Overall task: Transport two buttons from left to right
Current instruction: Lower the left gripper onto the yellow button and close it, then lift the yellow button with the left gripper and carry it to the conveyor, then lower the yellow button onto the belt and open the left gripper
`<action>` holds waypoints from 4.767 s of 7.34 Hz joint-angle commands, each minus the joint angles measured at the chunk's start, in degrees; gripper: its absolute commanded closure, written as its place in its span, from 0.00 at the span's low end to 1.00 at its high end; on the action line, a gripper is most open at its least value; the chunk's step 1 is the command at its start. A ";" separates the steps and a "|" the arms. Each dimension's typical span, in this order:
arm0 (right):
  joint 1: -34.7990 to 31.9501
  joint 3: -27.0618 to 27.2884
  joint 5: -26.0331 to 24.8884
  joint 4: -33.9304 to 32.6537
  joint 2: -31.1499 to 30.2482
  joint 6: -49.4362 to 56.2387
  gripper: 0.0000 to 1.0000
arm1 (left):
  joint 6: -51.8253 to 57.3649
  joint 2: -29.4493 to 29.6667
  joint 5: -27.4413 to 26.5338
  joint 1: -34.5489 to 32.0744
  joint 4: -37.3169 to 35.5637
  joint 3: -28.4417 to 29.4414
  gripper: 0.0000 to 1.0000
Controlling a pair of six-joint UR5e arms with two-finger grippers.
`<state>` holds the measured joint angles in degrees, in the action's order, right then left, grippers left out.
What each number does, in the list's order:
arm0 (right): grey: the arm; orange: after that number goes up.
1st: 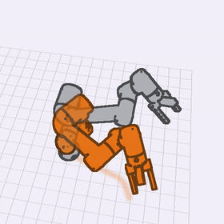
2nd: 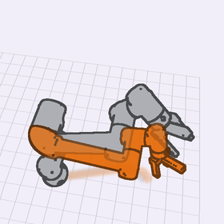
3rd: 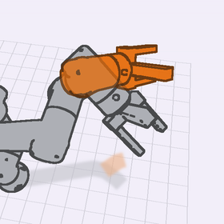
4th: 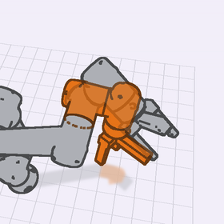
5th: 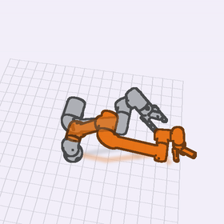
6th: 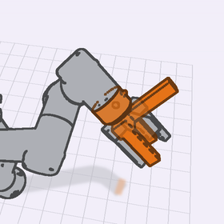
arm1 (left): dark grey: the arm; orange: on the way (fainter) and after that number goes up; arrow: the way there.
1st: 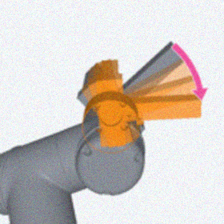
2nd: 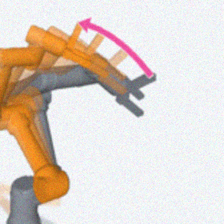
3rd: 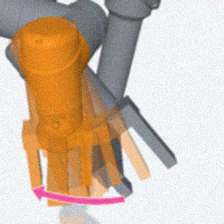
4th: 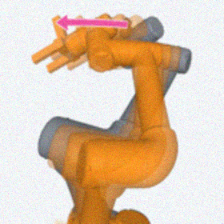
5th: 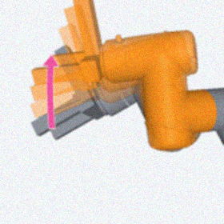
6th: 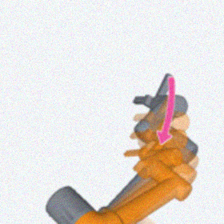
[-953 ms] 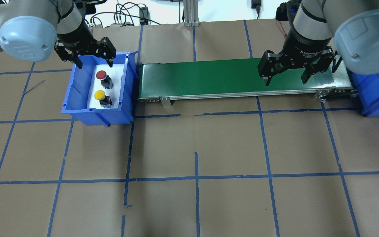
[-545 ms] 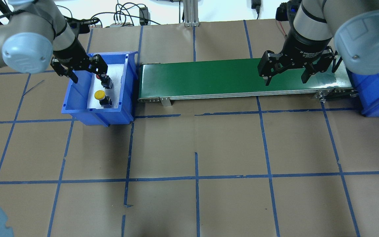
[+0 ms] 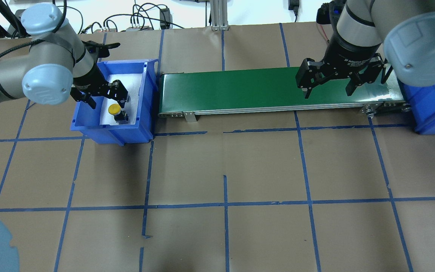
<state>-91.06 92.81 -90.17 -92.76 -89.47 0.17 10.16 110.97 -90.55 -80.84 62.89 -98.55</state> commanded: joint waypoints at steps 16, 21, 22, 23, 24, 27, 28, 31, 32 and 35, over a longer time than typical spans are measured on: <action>-0.09 0.18 0.00 0.39 -0.17 -0.08 0.00 | -22.77 2.92 1.17 -14.32 7.69 20.14 0.72; -0.09 0.70 0.00 0.30 -0.26 -0.08 0.00 | -23.17 7.25 1.26 -15.84 5.59 16.21 0.73; -0.09 0.79 0.00 0.39 -0.35 -0.08 0.00 | -22.73 7.33 1.26 -15.84 4.97 15.93 0.73; -0.09 0.88 0.00 0.30 -0.35 -0.08 0.00 | -22.55 7.34 1.26 -15.84 4.44 16.02 0.73; -0.09 0.88 0.00 0.39 -0.44 -0.08 0.00 | -22.55 7.60 1.26 -15.84 3.82 16.02 0.73; -0.09 0.88 0.00 0.39 -0.44 -0.08 0.00 | -22.47 7.51 2.22 -15.84 3.82 16.02 0.09; -0.09 0.88 0.00 0.39 -0.44 -0.08 0.00 | -22.29 7.16 2.31 -15.84 3.82 16.10 0.03; -0.09 0.88 0.00 0.30 -0.35 0.00 0.00 | -17.21 1.12 1.61 -14.80 4.08 15.41 0.00; -0.09 0.88 0.00 0.30 -0.35 0.00 0.00 | -13.62 0.49 1.35 -11.57 4.69 15.14 0.00; -0.09 0.88 0.00 0.22 -0.35 0.00 0.00 | -3.78 1.35 1.96 -2.07 3.91 11.72 0.02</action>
<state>-91.14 93.69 -90.18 -92.48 -89.82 0.17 2.30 111.74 -88.87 -86.56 67.27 -85.45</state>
